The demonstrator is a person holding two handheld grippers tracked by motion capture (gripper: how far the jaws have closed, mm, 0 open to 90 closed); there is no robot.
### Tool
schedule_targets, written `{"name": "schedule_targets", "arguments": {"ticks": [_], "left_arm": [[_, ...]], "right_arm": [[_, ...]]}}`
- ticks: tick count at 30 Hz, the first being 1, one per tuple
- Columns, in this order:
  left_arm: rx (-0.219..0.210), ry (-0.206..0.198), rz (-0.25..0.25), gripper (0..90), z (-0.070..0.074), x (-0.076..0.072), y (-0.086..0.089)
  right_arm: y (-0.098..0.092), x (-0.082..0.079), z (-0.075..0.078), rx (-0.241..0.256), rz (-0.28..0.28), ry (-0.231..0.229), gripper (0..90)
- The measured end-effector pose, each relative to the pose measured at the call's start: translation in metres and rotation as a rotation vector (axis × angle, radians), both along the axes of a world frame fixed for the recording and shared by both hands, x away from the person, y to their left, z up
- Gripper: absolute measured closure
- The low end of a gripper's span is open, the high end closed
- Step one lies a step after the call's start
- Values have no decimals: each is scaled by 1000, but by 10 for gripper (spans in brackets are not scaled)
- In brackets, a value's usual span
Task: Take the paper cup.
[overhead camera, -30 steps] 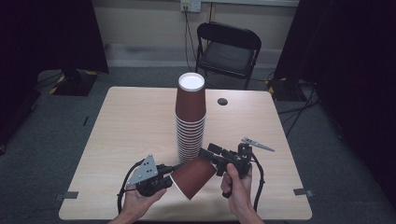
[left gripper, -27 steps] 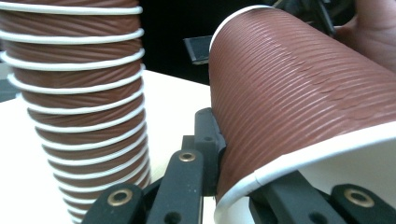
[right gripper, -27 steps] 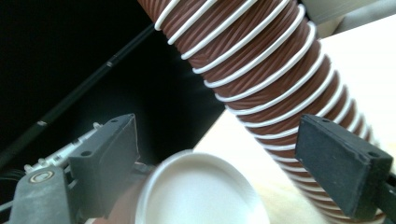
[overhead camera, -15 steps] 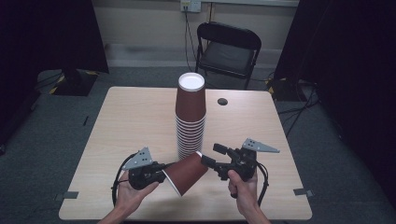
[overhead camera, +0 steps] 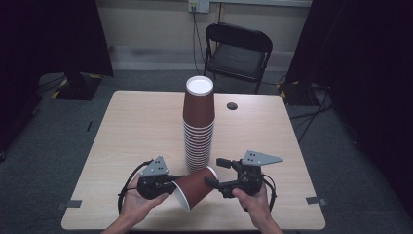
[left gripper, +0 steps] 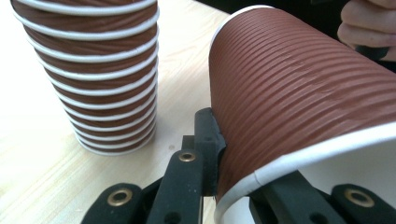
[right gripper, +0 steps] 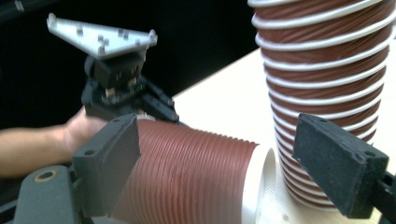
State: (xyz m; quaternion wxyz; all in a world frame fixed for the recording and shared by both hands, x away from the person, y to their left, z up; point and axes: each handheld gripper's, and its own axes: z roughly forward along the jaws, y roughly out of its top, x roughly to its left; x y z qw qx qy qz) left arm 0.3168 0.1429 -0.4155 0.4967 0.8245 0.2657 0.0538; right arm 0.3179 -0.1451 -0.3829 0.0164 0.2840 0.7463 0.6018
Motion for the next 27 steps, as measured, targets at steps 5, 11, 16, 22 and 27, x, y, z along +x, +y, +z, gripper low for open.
{"name": "schedule_targets", "arguments": {"ticks": [5,11,16,22,27], "left_arm": [[38,20,-22,855,0,3,-2],[100,75,-29,855,1,8,-4],[138,145,-56,854,3,13,-7],[195,188,-81,854,4,16,-14],[184,217,-100,855,6,21,-15]], "right_arm": [[4,-3,-1,-75,37,-38,139],[11,-6,-2,-173,99,-93,131],[19,-8,-4,-267,149,-150,132],[28,-12,-7,-362,194,-214,134],[32,-15,-10,-409,242,-255,134]]}}
